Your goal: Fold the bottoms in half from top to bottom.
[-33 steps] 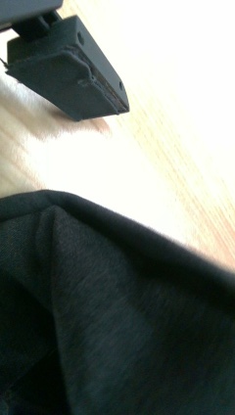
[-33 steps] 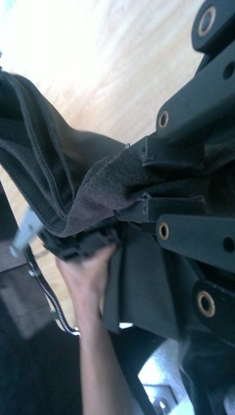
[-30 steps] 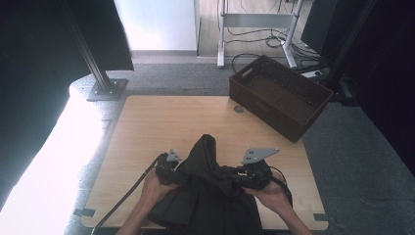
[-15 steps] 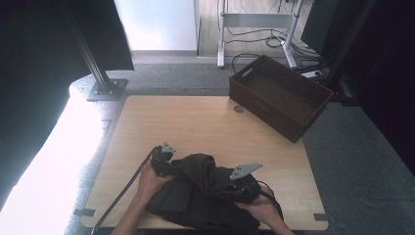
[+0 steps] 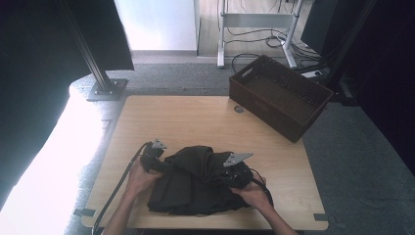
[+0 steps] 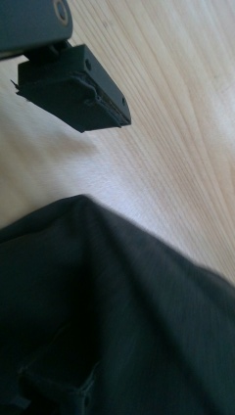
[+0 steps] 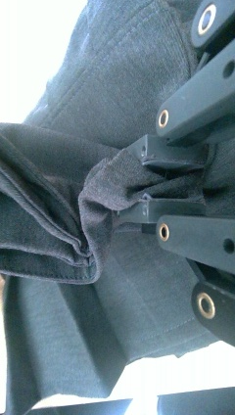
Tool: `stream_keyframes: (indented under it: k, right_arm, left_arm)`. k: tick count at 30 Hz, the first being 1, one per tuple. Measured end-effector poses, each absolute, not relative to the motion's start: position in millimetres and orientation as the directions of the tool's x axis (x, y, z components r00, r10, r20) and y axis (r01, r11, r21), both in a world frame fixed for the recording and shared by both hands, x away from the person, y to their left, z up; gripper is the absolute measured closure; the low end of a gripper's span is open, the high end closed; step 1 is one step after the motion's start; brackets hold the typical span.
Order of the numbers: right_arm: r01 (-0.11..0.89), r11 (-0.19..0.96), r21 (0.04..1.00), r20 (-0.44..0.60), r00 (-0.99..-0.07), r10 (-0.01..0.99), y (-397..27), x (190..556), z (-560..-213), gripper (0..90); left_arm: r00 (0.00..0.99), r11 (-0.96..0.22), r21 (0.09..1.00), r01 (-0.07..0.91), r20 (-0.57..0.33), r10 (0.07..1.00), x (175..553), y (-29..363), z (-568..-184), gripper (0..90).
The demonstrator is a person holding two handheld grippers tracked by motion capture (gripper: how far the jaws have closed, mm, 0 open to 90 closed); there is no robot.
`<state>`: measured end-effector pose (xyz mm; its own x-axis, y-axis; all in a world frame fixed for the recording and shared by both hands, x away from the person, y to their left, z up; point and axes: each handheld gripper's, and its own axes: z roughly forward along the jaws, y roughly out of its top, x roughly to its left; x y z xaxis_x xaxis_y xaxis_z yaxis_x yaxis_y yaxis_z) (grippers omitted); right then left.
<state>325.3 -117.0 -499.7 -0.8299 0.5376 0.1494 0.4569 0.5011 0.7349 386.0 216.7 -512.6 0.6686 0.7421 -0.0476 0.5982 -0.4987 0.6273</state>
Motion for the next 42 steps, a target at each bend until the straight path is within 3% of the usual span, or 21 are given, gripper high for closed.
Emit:
stream_keyframes:
  k: [8, 19, 26, 32, 42]
  right_arm:
    - [0.440, 0.481, 0.758, 0.155, -0.838, 0.523, -124, 309, -492, 67.2]
    - [0.456, 0.473, 0.754, 0.152, -0.821, 0.550, -159, 286, -481, 48.0]
    - [0.498, 0.427, 0.755, 0.146, -0.761, 0.632, -196, 287, -475, 44.7]
    - [0.482, 0.362, 0.798, 0.129, -0.723, 0.679, -198, 307, -466, 40.5]
    - [0.454, 0.375, 0.808, 0.094, -0.728, 0.679, -151, 330, -467, 28.3]
  left_arm:
    - [0.664, -0.482, 0.681, 0.551, -0.008, 0.747, 378, 230, -469, 8.0]
    - [0.706, -0.504, 0.699, 0.507, -0.001, 0.708, 423, 179, -431, 8.3]
    - [0.743, -0.499, 0.684, 0.531, -0.094, 0.662, 443, 166, -437, 10.4]
    - [0.812, -0.595, 0.656, 0.464, -0.047, 0.582, 422, 151, -442, 13.3]
    - [0.879, -0.676, 0.628, 0.385, -0.027, 0.476, 358, 147, -453, 14.3]
